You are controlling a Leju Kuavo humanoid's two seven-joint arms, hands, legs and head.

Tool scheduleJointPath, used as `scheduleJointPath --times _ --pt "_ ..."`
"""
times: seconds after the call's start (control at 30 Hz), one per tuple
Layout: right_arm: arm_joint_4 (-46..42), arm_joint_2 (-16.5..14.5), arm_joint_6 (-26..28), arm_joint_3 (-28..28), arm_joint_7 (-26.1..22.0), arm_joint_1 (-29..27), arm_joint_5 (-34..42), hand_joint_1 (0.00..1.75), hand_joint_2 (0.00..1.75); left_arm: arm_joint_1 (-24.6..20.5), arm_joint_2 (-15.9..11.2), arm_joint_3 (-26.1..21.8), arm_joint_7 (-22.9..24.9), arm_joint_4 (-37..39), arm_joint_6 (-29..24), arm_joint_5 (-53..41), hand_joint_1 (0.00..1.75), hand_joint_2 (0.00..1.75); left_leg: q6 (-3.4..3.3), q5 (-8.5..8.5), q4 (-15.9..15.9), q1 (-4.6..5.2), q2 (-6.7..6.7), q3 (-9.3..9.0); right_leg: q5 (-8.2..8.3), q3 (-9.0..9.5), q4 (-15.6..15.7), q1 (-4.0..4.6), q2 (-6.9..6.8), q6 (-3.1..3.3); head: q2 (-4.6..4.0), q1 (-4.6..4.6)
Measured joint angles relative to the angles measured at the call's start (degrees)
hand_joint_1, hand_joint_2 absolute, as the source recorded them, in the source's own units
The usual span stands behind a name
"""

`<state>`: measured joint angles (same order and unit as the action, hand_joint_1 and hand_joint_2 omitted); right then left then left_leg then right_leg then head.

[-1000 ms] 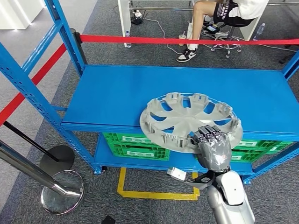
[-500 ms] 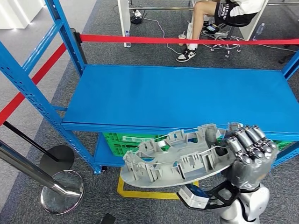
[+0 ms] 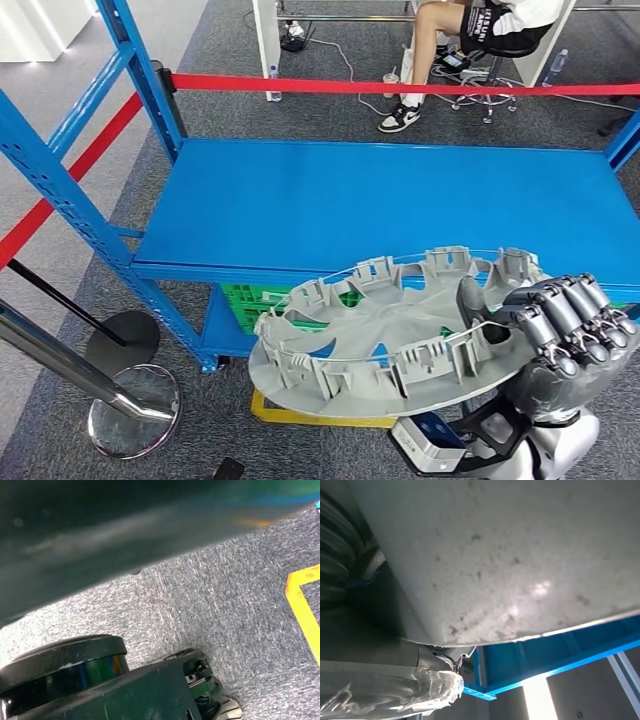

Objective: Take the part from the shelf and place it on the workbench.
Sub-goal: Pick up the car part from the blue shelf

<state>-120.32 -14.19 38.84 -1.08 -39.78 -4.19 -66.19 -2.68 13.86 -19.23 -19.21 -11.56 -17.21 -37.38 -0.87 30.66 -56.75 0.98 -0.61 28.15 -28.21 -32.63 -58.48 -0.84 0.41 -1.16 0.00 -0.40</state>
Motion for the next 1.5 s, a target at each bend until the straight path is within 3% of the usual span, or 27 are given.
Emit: scheduleJointPath --times 1.5 --pt "0.8 0.0 0.0 0.4 -0.1 -1.1 4.6 1.75 1.75 0.0 0.2 -2.5 0.0 0.0 -1.1 -1.0 0.00 0.00 0.00 0.00 0.0 0.00 0.00 0.01 0.00 0.00 0.0 -0.01 0.00 0.00 0.00 0.00"
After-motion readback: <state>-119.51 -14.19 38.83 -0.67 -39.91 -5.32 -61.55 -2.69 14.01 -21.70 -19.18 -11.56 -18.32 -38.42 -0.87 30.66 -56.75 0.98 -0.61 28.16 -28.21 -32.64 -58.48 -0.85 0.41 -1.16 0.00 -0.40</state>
